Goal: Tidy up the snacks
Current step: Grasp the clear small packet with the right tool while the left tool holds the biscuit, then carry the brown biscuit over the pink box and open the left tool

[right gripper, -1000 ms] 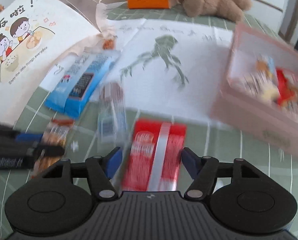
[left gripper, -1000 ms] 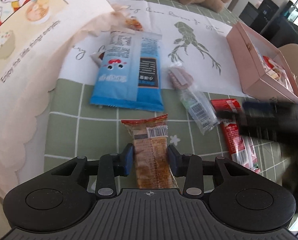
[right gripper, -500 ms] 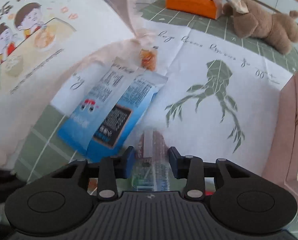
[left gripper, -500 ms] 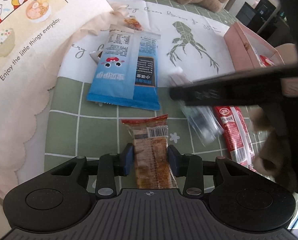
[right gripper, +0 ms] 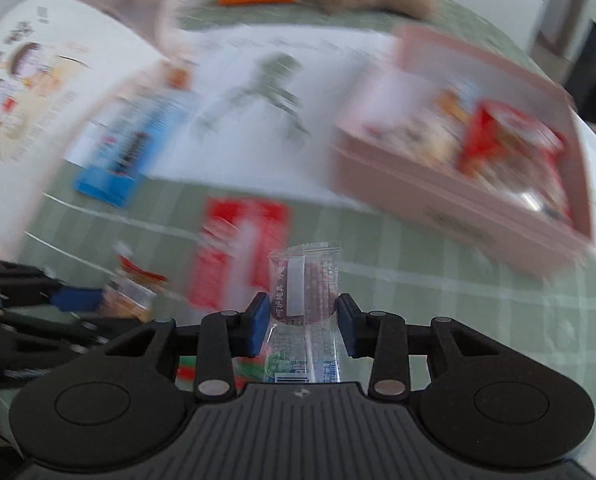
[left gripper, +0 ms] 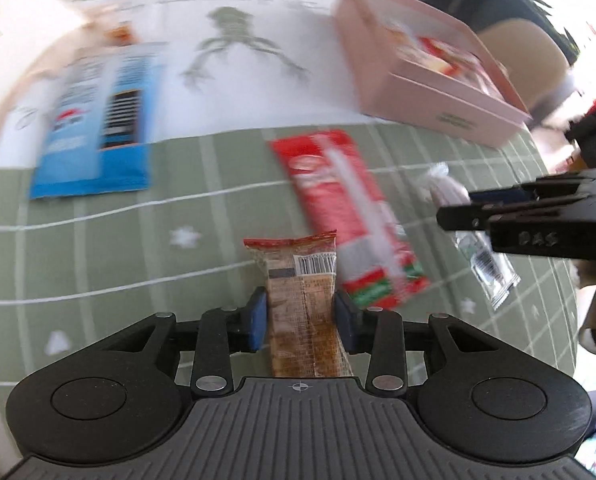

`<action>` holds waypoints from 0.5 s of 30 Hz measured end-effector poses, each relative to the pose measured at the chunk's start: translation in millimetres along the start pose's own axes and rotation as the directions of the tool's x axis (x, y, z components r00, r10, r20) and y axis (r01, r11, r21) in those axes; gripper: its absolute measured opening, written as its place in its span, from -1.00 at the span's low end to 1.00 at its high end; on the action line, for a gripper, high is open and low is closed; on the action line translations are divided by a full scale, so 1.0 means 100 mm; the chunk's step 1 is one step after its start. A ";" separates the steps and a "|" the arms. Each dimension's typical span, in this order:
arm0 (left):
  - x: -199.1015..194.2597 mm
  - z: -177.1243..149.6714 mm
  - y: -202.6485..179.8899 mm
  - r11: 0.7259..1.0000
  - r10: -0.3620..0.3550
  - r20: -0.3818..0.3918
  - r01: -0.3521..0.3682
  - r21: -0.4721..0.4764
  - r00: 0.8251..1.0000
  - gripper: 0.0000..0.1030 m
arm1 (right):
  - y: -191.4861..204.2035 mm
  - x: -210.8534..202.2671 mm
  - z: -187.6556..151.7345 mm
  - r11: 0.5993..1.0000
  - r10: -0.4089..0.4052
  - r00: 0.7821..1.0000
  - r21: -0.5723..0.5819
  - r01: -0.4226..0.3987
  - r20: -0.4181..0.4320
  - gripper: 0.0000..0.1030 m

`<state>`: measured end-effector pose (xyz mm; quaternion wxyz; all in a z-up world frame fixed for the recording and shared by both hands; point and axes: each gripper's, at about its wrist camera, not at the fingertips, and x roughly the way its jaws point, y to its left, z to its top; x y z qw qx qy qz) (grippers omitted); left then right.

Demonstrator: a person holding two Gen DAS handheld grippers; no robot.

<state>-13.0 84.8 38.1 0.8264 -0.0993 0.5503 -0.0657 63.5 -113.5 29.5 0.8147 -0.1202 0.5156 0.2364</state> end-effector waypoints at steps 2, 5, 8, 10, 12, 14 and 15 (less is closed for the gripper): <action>0.05 0.02 -0.14 1.000 -0.008 -0.008 0.009 0.021 1.000 -0.22 | -0.14 0.02 -0.15 0.999 -0.031 0.999 0.021 0.032 -0.015 -0.29; 0.12 0.05 -0.33 0.999 0.008 -0.012 -0.008 0.054 1.000 -0.22 | -0.29 -0.01 -0.35 0.999 -0.041 0.999 0.033 0.041 0.007 -0.25; 0.16 0.09 -0.43 0.997 0.028 -0.021 -0.027 0.067 0.999 -0.20 | -0.34 -0.05 -0.44 0.998 -0.033 0.999 0.049 0.031 0.036 -0.17; 0.19 0.09 -0.48 0.996 0.045 -0.027 -0.043 0.079 0.999 -0.19 | -0.29 -0.05 -0.49 0.999 -0.030 0.998 0.036 0.029 0.049 -0.03; 0.20 0.08 -0.52 0.993 0.061 -0.027 -0.058 0.106 0.998 -0.18 | -0.22 -0.04 -0.54 0.998 -0.054 0.997 -0.011 0.054 0.063 0.00; 0.20 0.06 -0.55 0.990 0.073 -0.026 -0.069 0.125 0.997 -0.18 | -0.18 -0.04 -0.55 0.998 -0.043 0.997 -0.036 0.045 0.068 -0.09; 0.19 0.04 -0.56 0.989 0.077 -0.027 -0.073 0.129 0.997 -0.18 | -0.18 -0.05 -0.55 0.999 -0.032 0.997 -0.038 0.035 0.066 -0.22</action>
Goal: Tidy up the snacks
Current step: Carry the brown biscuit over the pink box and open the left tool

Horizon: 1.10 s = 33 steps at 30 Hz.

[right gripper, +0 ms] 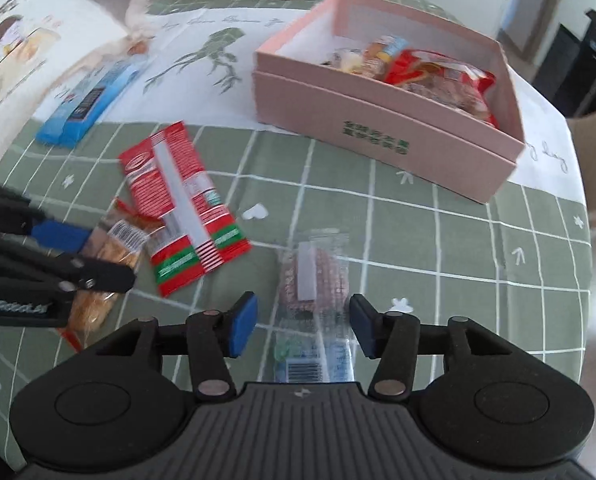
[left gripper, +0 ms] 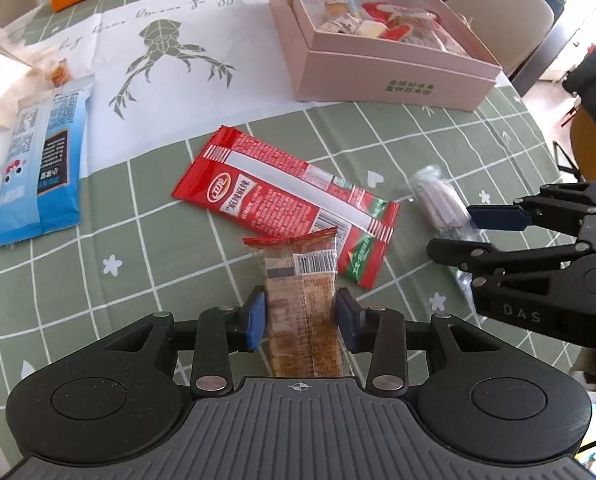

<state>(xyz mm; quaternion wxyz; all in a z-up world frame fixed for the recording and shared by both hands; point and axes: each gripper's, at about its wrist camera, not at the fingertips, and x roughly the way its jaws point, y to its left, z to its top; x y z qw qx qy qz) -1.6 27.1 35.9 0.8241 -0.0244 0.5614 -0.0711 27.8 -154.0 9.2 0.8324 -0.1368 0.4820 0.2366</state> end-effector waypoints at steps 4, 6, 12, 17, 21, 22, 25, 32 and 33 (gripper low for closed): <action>-0.03 -0.01 0.03 0.998 -0.043 -0.011 0.042 -0.056 0.999 -0.22 | -0.08 -0.03 0.04 0.999 0.042 0.999 0.024 -0.041 -0.020 -0.27; -0.10 0.02 0.04 0.993 -0.076 0.010 0.077 -0.094 0.997 -0.22 | -0.16 -0.08 0.11 0.997 0.057 0.998 0.048 -0.056 -0.013 -0.28; -0.52 0.61 -0.09 0.989 -0.104 0.164 0.120 -0.090 0.981 -0.22 | -0.47 -0.33 0.50 0.991 0.086 0.995 0.094 -0.091 0.056 -0.90; -0.64 1.35 -0.22 0.993 -0.095 0.258 0.112 -0.049 0.962 -0.22 | -0.73 -0.53 0.92 0.989 0.085 0.986 0.110 -0.101 0.141 -0.90; -0.33 1.88 -0.27 0.980 -0.138 0.250 0.168 -0.104 0.958 -0.19 | -0.75 -0.45 0.93 0.991 0.094 0.989 0.084 -0.104 0.115 -0.87; -0.20 2.02 -0.28 0.977 -0.152 0.233 0.181 -0.110 0.960 -0.17 | -0.71 -0.39 0.88 0.992 0.092 0.992 0.074 -0.099 0.091 -0.85; 0.14 2.27 -0.28 0.990 -0.077 0.168 0.095 -0.105 0.983 -0.18 | -0.60 -0.17 0.71 0.994 0.088 0.996 0.069 -0.089 0.020 -0.58; 0.18 2.22 -0.28 0.997 0.053 0.159 -0.043 -0.070 0.986 -0.18 | -0.41 0.17 0.37 0.997 0.067 0.996 0.050 -0.064 -0.067 -0.23; 0.15 2.20 -0.28 0.996 0.071 0.167 -0.063 -0.057 0.983 -0.18 | -0.41 0.18 0.37 0.997 0.067 0.996 0.052 -0.064 -0.056 -0.21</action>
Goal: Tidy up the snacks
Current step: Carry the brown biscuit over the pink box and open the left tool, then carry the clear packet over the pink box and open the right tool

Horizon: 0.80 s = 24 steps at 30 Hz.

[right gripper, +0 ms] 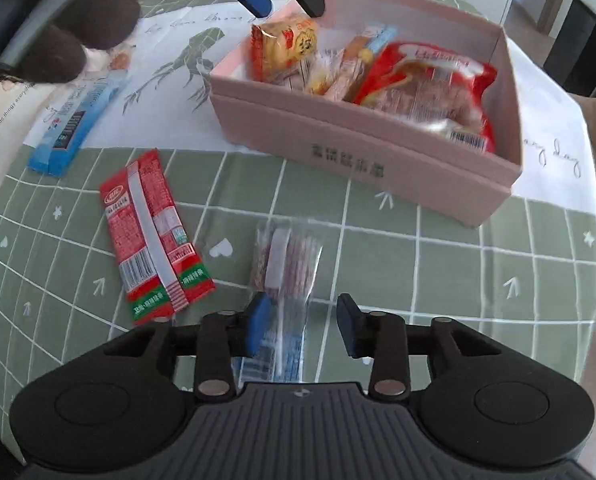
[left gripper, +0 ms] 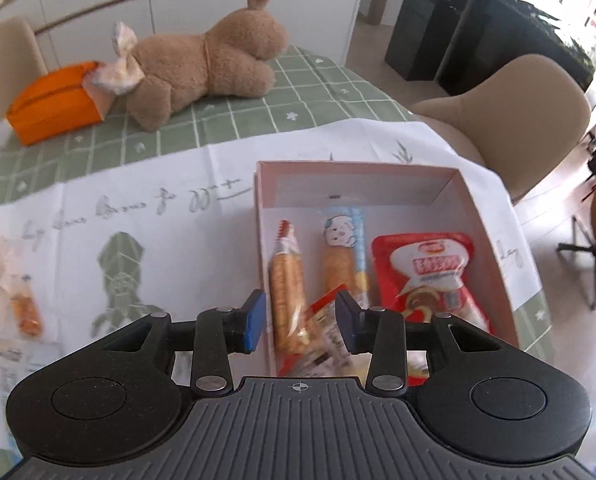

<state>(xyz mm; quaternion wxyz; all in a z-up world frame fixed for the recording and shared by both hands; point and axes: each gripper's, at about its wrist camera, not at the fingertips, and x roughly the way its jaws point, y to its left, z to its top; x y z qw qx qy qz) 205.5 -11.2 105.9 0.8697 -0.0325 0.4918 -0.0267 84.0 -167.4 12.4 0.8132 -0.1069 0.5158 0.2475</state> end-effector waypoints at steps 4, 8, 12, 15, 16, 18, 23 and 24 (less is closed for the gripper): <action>-0.12 -0.09 0.07 0.999 0.034 0.020 -0.034 0.022 0.999 -0.18 | 0.06 -0.01 0.06 0.999 0.014 1.000 -0.037 -0.014 0.009 -0.54; -0.17 -0.20 0.27 0.999 0.045 0.018 -0.044 -0.026 0.999 -0.18 | 0.08 -0.09 0.16 0.998 0.031 0.999 -0.057 -0.029 0.024 -0.94; -0.12 -0.39 0.51 0.993 0.055 -0.015 -0.056 -0.101 0.998 -0.18 | 0.07 -0.20 0.28 0.998 0.044 0.998 -0.052 -0.041 0.051 -1.00; -0.07 -0.58 0.67 0.985 0.037 -0.045 -0.044 -0.166 0.998 -0.18 | 0.05 -0.20 0.32 0.999 0.038 0.998 -0.022 -0.037 0.049 -0.95; -0.07 -0.65 0.71 0.983 0.032 -0.048 -0.040 -0.180 0.998 -0.18 | 0.04 -0.17 0.32 0.999 0.045 0.998 -0.002 -0.045 0.046 -0.92; -0.06 -0.82 0.78 0.977 0.028 -0.054 -0.039 -0.210 0.998 -0.18 | 0.05 -0.08 0.31 0.999 0.030 0.999 0.036 -0.031 0.034 -0.39; 0.03 -1.12 0.88 0.959 -0.037 -0.085 0.012 -0.284 0.996 -0.19 | 0.19 0.12 0.22 0.993 -0.009 0.999 0.115 0.005 0.035 -0.09; 0.04 -1.14 0.88 0.957 -0.055 -0.084 0.028 -0.290 0.995 -0.18 | 0.25 0.12 0.21 0.993 -0.035 0.999 0.114 0.030 0.034 -0.11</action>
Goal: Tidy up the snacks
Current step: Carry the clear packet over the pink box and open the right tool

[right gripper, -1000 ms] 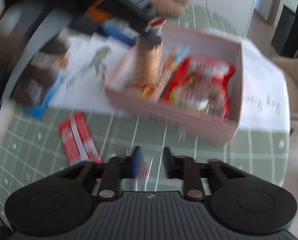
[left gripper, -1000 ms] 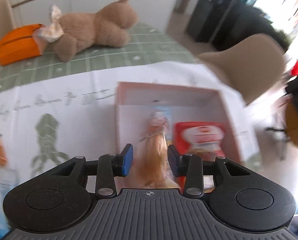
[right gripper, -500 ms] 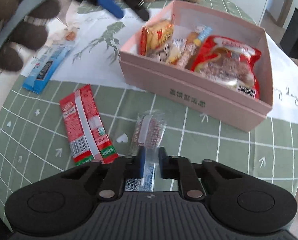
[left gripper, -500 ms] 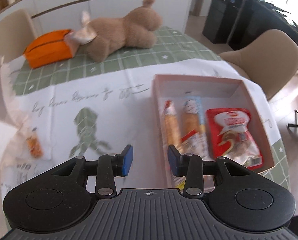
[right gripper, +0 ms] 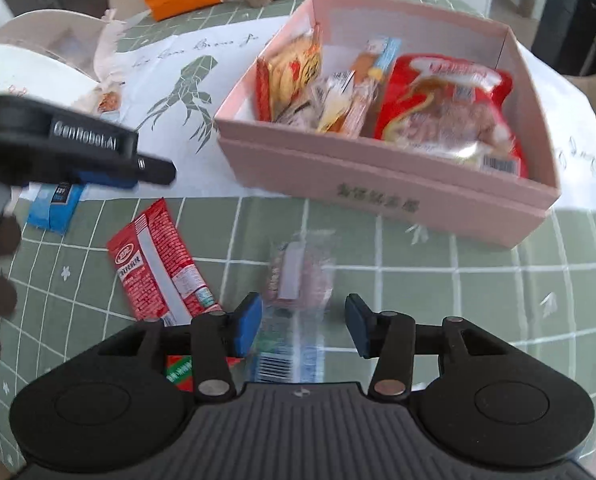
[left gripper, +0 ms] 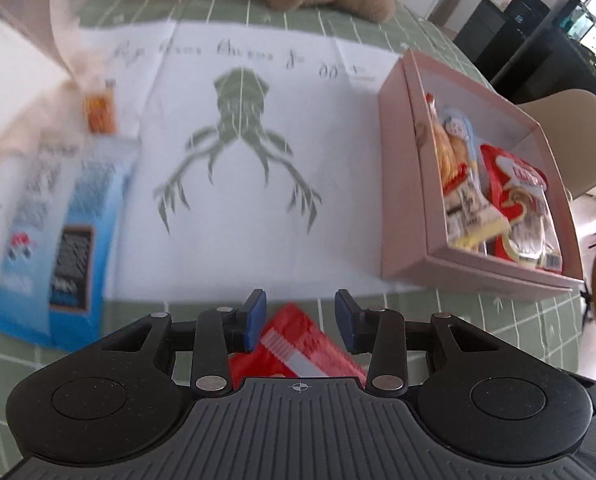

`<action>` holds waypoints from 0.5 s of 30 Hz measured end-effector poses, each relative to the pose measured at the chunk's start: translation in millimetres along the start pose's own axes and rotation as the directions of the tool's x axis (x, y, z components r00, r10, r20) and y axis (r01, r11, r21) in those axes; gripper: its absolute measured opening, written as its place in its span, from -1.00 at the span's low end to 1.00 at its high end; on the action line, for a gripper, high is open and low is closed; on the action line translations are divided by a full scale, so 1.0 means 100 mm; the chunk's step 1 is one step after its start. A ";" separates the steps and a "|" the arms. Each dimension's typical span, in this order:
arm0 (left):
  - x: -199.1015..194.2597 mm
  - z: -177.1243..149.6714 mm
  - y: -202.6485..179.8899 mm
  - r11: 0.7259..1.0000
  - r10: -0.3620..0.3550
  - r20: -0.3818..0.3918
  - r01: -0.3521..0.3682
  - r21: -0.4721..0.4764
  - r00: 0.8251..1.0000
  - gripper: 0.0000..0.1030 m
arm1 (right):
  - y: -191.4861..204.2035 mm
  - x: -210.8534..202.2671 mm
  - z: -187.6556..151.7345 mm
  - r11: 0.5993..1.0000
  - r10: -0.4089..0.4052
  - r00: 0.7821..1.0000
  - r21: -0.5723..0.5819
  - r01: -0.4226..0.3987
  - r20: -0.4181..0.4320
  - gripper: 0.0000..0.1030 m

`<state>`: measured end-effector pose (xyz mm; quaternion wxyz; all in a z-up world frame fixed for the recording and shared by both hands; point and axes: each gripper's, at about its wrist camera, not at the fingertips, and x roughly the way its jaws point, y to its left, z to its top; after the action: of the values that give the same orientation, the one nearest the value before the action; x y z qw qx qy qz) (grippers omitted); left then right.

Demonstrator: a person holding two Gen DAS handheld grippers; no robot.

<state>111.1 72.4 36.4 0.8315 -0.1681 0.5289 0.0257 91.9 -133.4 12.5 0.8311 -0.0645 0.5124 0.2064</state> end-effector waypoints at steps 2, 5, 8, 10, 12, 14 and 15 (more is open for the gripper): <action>0.03 -0.02 -0.03 1.000 -0.008 0.006 0.008 0.013 1.000 -0.19 | 0.18 0.00 -0.05 0.993 -0.056 0.998 -0.104 0.054 -0.009 -0.28; -0.01 -0.04 -0.10 1.000 -0.022 0.029 0.022 -0.009 0.999 -0.20 | 0.23 -0.07 -0.08 0.979 -0.049 0.997 -0.200 0.036 -0.057 -0.36; -0.14 -0.02 -0.18 0.998 -0.033 0.078 0.037 -0.042 0.996 -0.20 | 0.05 -0.33 -0.02 0.979 -0.006 0.999 -0.204 -0.002 -0.040 -0.36; -0.20 0.01 -0.21 0.997 -0.021 0.116 0.030 -0.078 0.993 -0.20 | -0.10 -0.56 0.12 0.978 0.053 0.999 -0.201 -0.052 0.002 -0.36; -0.26 0.01 -0.25 0.992 -0.008 0.140 0.026 -0.122 0.990 -0.20 | -0.23 -0.73 0.29 0.971 0.106 0.993 -0.222 -0.092 0.050 -0.36; -0.29 -0.01 -0.32 0.982 0.022 0.165 0.009 -0.188 0.986 -0.20 | -0.38 -0.84 0.52 0.955 0.151 0.982 -0.273 -0.115 0.116 -0.36; -0.32 -0.03 -0.35 0.976 0.038 0.175 0.001 -0.219 0.984 -0.20 | -0.45 -0.85 0.63 0.951 0.161 0.977 -0.287 -0.115 0.141 -0.36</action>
<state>101.9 42.7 72.2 0.8515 -0.2505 0.4481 0.1065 129.3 -177.3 111.9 0.8364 -0.1267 0.4121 0.3384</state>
